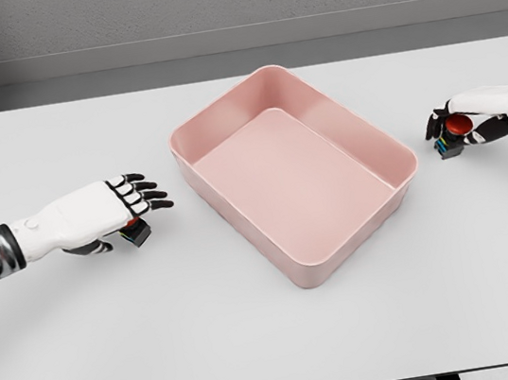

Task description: Put the industrial switch in the basket with both arms

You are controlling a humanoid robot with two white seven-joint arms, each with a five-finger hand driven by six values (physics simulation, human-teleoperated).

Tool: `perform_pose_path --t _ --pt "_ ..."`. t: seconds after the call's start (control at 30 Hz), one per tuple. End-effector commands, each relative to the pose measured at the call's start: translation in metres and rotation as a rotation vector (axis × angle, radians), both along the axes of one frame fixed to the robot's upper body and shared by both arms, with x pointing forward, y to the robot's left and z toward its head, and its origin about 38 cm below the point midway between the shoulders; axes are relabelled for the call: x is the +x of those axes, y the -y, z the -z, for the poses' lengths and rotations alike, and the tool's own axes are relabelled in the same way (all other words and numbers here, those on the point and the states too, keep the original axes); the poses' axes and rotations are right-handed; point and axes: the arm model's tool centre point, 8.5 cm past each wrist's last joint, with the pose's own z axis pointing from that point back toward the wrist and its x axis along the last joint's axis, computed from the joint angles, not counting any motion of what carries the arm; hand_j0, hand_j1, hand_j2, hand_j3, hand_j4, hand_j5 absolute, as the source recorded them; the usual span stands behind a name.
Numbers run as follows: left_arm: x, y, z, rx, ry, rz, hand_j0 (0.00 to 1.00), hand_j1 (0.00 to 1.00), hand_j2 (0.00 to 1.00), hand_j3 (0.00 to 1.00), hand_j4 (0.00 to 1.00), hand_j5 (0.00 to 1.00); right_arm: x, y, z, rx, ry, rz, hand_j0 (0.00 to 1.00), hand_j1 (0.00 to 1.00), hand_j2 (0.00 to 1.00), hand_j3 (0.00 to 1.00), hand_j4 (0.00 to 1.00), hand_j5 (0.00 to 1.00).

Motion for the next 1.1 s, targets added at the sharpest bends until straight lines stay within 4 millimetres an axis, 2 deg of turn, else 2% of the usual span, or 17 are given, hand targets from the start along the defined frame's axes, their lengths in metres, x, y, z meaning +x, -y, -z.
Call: perform_pose_path --t 0.0,0.13,0.27,0.37,0.43,0.77,0.9,1.07 --pt "0.000 0.001 0.000 -0.006 -0.002 -0.001 1.00 1.00 1.00 1.00 1.00 1.00 0.001 0.000 0.000 0.001 0.000 0.003 0.52 0.52 0.52 0.52 0.52 0.52" --pt "0.000 0.000 -0.001 -0.009 -0.001 -0.003 0.97 0.97 0.97 0.97 0.97 0.97 0.001 0.000 -0.002 0.002 0.005 0.000 0.51 0.51 0.51 0.51 0.51 0.51" --pt "0.000 -0.001 -0.001 -0.013 -0.004 -0.005 0.71 0.71 0.71 0.71 0.71 0.71 0.003 -0.003 -0.013 0.010 0.024 -0.034 0.51 0.51 0.51 0.51 0.51 0.51" --pt "0.001 -0.003 0.001 -0.012 -0.009 -0.014 0.61 0.61 0.61 0.61 0.61 0.61 0.003 -0.002 -0.021 0.008 0.030 -0.042 0.51 0.51 0.51 0.51 0.51 0.51" --pt "0.001 -0.003 0.000 -0.012 -0.007 -0.013 0.61 0.61 0.61 0.61 0.61 0.61 0.004 -0.004 -0.025 0.013 0.034 -0.067 0.51 0.51 0.51 0.51 0.51 0.51" --pt "0.000 -0.004 -0.004 -0.035 -0.011 -0.015 0.44 0.44 0.44 0.44 0.44 0.44 0.007 -0.014 -0.044 0.013 0.060 -0.119 0.50 0.50 0.50 0.50 0.50 0.50" --pt "-0.003 0.007 -0.023 -0.071 0.021 0.026 0.43 0.43 0.43 0.43 0.43 0.43 0.008 -0.020 -0.049 0.019 0.068 -0.137 0.50 0.50 0.50 0.50 0.50 0.50" --pt "0.002 0.011 -0.055 -0.082 0.085 0.056 0.43 0.43 0.43 0.43 0.43 0.43 0.008 -0.029 -0.059 0.023 0.079 -0.178 0.50 0.50 0.50 0.50 0.50 0.50"
